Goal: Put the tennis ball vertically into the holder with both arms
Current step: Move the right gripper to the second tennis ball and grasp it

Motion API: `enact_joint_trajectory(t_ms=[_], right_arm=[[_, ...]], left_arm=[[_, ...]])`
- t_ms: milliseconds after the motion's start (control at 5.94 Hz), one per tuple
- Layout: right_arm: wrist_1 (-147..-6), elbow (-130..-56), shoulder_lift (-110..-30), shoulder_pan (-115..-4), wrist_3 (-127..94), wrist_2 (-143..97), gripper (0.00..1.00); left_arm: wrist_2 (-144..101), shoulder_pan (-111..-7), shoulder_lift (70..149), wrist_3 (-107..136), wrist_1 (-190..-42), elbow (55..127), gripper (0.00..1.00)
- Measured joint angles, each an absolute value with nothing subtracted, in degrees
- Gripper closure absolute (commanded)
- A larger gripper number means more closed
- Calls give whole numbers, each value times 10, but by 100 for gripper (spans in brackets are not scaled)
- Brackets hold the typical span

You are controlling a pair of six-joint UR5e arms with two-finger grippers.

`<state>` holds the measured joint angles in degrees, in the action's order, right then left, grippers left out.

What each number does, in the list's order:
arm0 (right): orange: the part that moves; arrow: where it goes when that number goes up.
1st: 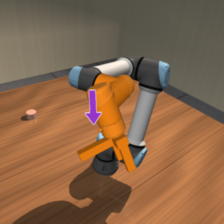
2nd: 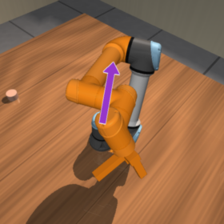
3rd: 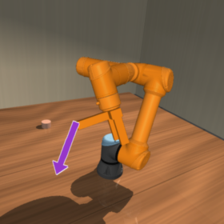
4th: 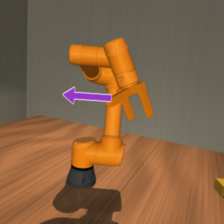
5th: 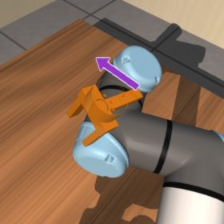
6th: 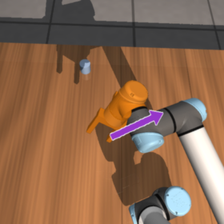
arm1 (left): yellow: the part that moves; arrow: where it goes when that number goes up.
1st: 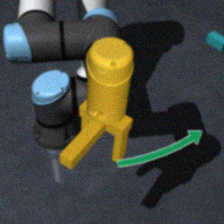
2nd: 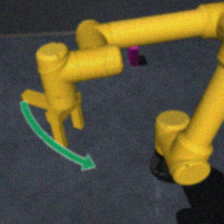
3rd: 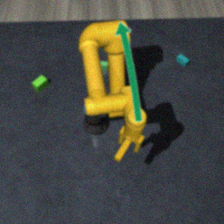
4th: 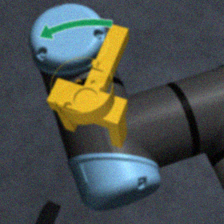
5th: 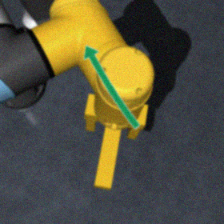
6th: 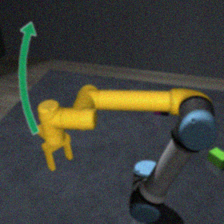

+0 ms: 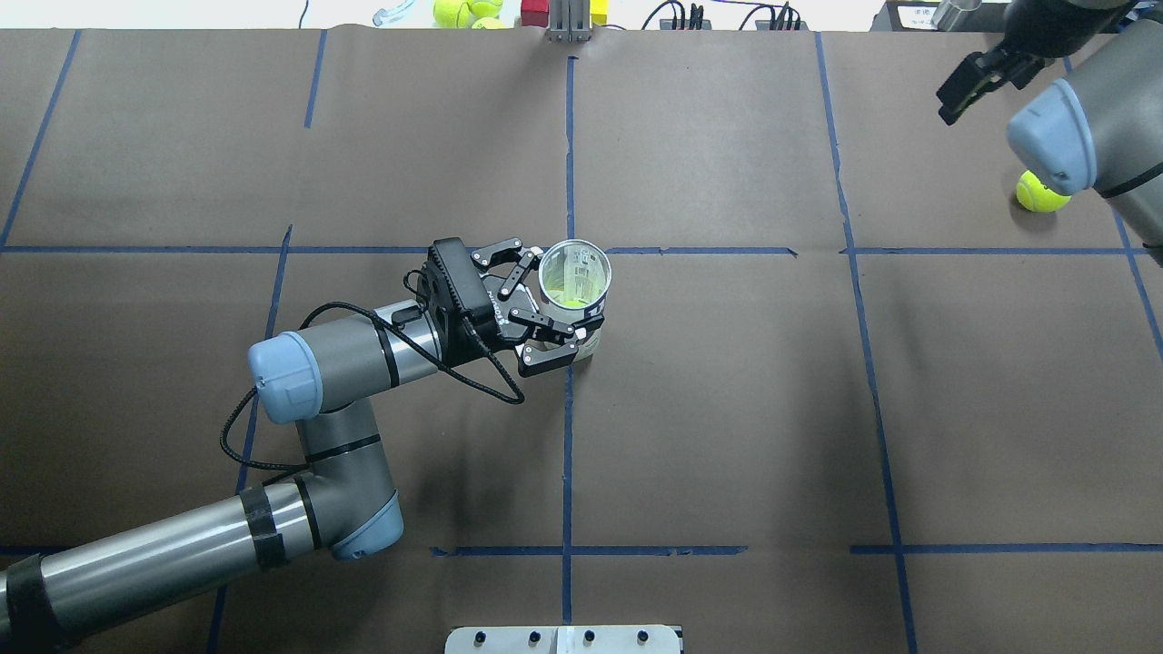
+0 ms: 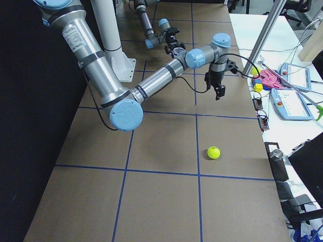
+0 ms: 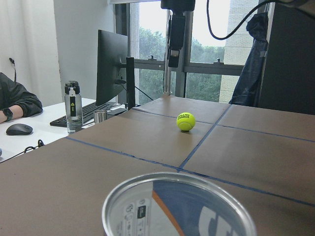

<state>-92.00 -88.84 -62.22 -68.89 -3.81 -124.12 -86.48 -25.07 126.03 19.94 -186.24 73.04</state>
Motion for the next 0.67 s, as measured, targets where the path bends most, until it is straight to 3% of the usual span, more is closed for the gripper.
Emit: enact_joint_trajectory(t_ms=[673], right_arm=[[-686,-706,-666,-695,23,-1235,1]], left_arm=[[-863,-250,1261,200,-1862,730,9]])
